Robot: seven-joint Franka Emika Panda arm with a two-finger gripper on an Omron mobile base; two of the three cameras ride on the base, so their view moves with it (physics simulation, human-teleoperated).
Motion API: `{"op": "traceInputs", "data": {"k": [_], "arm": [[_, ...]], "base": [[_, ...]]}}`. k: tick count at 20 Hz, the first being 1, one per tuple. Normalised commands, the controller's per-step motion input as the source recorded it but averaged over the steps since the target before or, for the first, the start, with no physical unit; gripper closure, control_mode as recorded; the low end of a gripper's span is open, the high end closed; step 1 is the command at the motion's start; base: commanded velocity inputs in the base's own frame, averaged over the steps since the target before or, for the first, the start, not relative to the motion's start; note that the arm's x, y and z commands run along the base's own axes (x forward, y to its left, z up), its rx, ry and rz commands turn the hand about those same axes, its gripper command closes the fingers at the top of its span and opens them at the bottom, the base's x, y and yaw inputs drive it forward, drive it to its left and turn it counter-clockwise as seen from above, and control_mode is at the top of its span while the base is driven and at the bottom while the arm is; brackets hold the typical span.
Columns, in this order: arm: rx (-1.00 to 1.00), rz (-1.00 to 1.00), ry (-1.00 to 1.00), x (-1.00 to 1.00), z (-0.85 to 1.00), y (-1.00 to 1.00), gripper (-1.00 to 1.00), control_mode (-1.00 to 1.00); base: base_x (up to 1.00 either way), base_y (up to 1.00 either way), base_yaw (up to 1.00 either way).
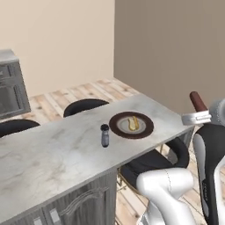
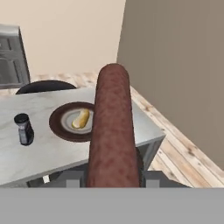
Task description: Move the hot dog bun to the plate on the dining table and place the condiment next to that plate. Then navigate to the fridge and take the sausage and place it on the plate as well.
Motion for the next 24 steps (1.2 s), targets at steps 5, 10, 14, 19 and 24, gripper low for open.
{"op": "traceInputs", "data": {"k": [5, 10, 14, 19, 24], "arm": [[-0.03, -0.03, 0.04, 0.27, -0.01, 0.33, 1.00, -1.00], [0.00, 0.01, 0.16, 0.96, -0.03, 0.27, 1.00, -1.00], [0.03, 0.23, 0.26, 1.00, -0.11, -0.04, 1.00, -1.00], [0.00, 0.26, 0.26, 0.89, -0.51, -0.01, 1.00, -1.00], [-0.02, 0.33, 0.16, 0.77, -0.65, -0.06, 1.00, -1.00]], "base": [[0.28, 0.51, -0.18], [0.00, 0.00, 0.00], [0.00, 0.00, 0.00], [0.00, 0.00, 0.00], [0.00, 0.00, 0.00]]}}
